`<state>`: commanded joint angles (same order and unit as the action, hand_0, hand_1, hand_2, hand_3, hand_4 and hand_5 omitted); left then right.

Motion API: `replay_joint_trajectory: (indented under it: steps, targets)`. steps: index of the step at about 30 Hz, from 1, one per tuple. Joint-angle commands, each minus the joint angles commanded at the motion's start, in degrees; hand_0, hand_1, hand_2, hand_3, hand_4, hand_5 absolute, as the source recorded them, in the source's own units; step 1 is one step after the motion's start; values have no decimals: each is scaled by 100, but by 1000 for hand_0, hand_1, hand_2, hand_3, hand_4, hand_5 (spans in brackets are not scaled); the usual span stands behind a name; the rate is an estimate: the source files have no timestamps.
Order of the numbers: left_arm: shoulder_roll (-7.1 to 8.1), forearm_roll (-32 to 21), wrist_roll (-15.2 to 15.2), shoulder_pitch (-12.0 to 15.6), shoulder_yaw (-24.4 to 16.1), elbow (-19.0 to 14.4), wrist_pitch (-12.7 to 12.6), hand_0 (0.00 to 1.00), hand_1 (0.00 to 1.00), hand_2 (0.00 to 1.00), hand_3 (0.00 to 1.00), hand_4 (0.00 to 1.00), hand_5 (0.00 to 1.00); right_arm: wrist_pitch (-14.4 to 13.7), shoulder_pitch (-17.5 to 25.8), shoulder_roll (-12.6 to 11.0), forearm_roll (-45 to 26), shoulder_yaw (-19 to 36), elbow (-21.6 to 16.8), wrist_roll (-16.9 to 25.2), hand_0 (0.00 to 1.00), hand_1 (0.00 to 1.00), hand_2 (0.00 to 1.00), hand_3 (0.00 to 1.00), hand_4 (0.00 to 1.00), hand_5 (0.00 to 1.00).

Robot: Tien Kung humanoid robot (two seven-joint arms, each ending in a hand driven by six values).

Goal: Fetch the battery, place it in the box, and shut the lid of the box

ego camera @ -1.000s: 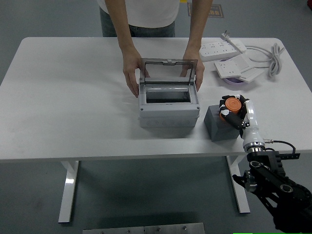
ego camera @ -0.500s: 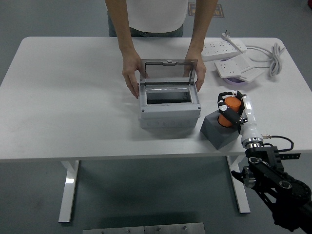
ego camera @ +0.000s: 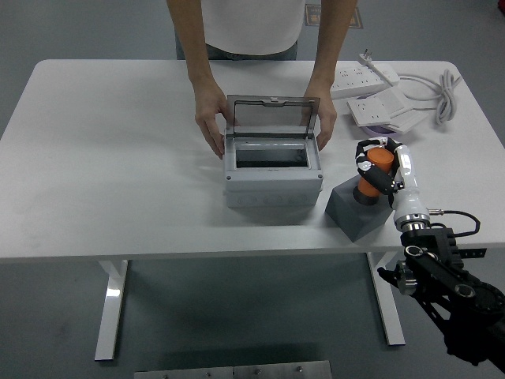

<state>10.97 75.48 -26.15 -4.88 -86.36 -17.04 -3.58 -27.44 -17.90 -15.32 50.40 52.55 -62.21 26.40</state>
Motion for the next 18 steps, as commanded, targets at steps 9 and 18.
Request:
replay_joint_trajectory:
  steps: [9, 18]
  targets:
    - [2, 3, -1, -11, 1, 1, -23, 562, 714, 660, 602, 686, 176, -75, -194, -213, 1010, -20, -233, -671, 208, 277, 316, 309, 209, 2]
    - [14, 2, -3, -7, -4, -2, -41, 562, 714, 663, 602, 688, 176, -10, -601, -383, 2086, -232, -372, -1358, 180, 266, 318, 316, 188, 2]
